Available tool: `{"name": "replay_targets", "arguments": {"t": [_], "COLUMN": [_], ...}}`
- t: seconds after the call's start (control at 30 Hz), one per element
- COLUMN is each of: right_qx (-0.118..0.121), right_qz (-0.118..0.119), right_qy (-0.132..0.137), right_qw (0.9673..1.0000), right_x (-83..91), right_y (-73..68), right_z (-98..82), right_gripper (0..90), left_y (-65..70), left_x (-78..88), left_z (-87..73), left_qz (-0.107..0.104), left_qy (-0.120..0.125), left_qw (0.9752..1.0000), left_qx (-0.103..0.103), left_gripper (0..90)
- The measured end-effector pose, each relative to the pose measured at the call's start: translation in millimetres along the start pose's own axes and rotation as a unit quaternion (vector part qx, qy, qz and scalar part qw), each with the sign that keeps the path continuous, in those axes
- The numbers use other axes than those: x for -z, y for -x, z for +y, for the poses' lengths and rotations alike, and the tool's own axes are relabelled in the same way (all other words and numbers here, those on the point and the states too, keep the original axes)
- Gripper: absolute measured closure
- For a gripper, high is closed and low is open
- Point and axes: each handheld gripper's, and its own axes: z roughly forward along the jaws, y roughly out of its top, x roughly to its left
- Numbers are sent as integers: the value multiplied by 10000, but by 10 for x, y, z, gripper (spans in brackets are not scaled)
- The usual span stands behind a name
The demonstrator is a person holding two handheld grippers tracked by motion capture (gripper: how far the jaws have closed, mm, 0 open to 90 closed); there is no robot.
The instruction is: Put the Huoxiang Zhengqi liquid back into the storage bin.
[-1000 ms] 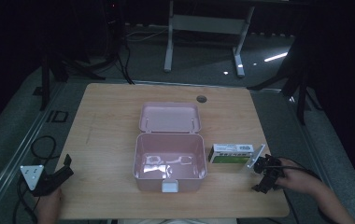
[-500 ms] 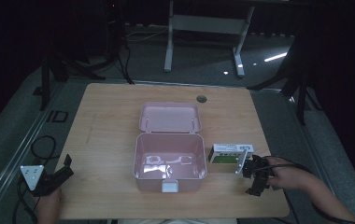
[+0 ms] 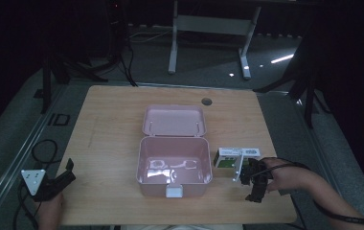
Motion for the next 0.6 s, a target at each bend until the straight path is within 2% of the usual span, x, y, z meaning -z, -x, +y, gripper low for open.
{"name": "replay_targets", "arguments": {"t": [0.03, 0.1, 0.27, 0.33, 0.53, 0.6], "right_qx": [30, 126, 186, 122, 152, 141], "right_qz": [40, -36, -102, -91, -352, -380], "right_qy": [-16, -22, 16, 51, 41, 93], "right_qw": [10000, 9999, 9998, 9999, 9993, 9991], "right_x": [25, 80, 235, 299, 467, 598], "right_y": [-1, -7, 15, 36, 100, 179], "right_z": [18, 54, 121, 141, 162, 166], "right_gripper": [128, 128, 123, 123, 131, 134], "left_y": [0, 0, -1, 0, -1, -1], "left_x": [0, -1, -2, -3, -2, -3], "left_z": [0, 0, 0, 0, 0, 0], "left_qz": [0, -6, -16, -16, -23, -26], "left_qy": [0, 6, -2, -2, -2, 0], "left_qw": [10000, 10000, 10000, 10000, 10000, 10000], "left_qx": [1, 15, 14, 16, 12, 18], "left_gripper": [21, 21, 21, 21, 21, 21]}}
